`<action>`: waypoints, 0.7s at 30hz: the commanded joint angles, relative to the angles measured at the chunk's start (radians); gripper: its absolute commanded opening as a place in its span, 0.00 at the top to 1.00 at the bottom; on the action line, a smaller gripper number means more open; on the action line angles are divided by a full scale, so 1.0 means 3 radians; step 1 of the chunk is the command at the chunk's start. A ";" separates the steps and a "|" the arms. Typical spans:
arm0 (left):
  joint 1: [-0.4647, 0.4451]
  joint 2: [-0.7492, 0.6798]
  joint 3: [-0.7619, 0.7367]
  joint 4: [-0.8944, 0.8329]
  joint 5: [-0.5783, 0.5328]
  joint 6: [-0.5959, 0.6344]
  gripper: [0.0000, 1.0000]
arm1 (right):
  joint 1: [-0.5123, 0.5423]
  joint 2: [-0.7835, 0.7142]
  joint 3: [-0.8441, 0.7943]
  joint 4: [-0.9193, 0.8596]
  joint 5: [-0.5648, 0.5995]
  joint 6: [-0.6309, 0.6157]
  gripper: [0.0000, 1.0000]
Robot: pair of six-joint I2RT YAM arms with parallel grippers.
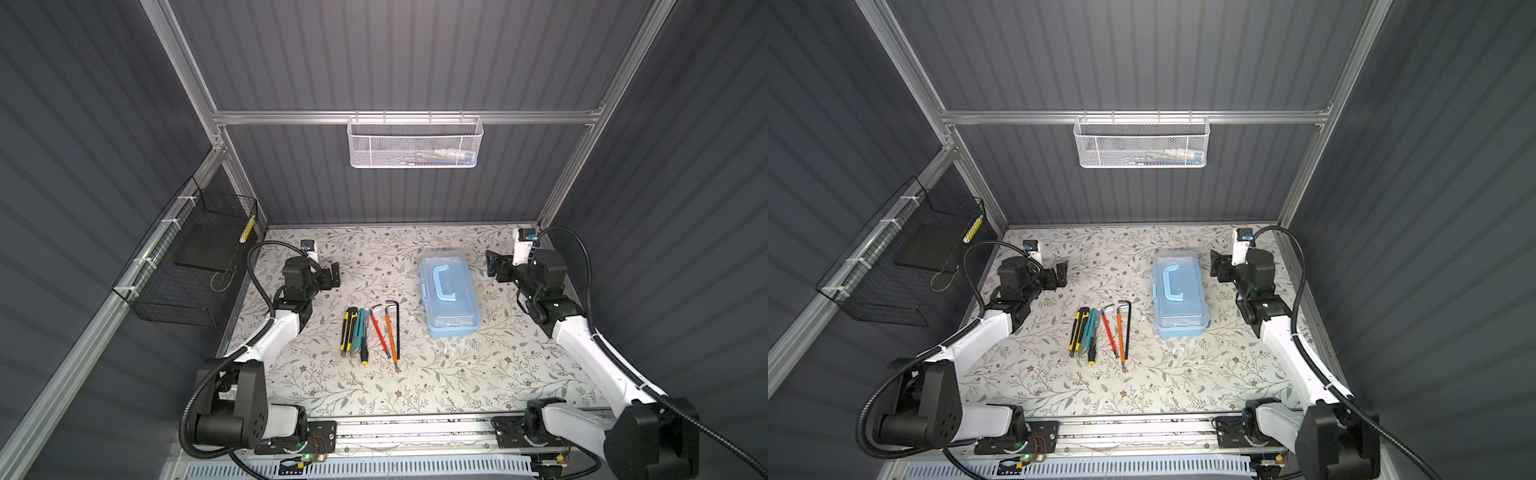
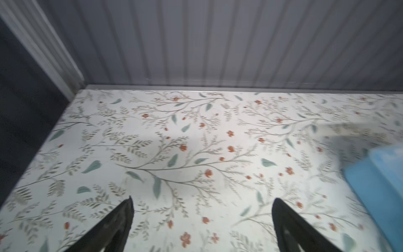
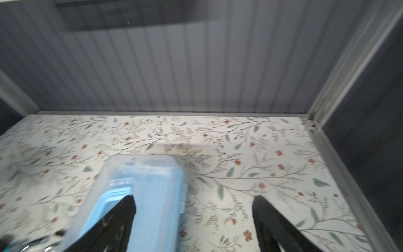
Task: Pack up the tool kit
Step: 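Raise both arms and move the grippers toward the blue tool box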
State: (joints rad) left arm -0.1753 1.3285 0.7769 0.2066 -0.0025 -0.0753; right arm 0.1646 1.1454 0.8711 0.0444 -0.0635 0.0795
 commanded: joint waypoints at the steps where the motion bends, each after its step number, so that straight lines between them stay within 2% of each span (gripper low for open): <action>1: -0.0189 -0.0217 0.0025 -0.0741 0.0355 -0.0026 0.00 | 0.0185 0.0048 0.0326 -0.1228 -0.0477 0.0167 0.23; 3: -0.0218 -0.0322 0.0024 -0.0884 0.0423 -0.0082 0.00 | 0.0278 0.0118 0.0471 -0.1418 -0.0676 0.0310 0.25; 7: -0.0272 -0.0371 -0.0003 -0.1003 0.0701 -0.0277 0.00 | 0.0491 0.0312 0.0763 -0.1829 -0.0719 0.0464 0.22; 13: -0.0635 -0.0261 -0.0147 -0.0796 0.0717 -0.0388 0.00 | 0.0801 0.0706 0.1079 -0.2040 -0.0877 0.0637 0.21; 15: -0.0729 -0.0168 -0.0127 -0.0789 0.0721 -0.0393 0.00 | 0.0873 0.0845 0.1139 -0.2042 -0.1067 0.0684 0.21; 21: -0.0871 0.0008 -0.0063 -0.0740 0.0742 -0.0388 0.00 | 0.1032 0.1146 0.1254 -0.2049 -0.1035 0.0729 0.21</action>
State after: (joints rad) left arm -0.4274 1.3220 0.7433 -0.0223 0.1989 -0.1776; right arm 0.4618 1.4635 1.2152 -0.5327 -0.3546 0.2752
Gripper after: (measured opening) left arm 0.996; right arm 0.792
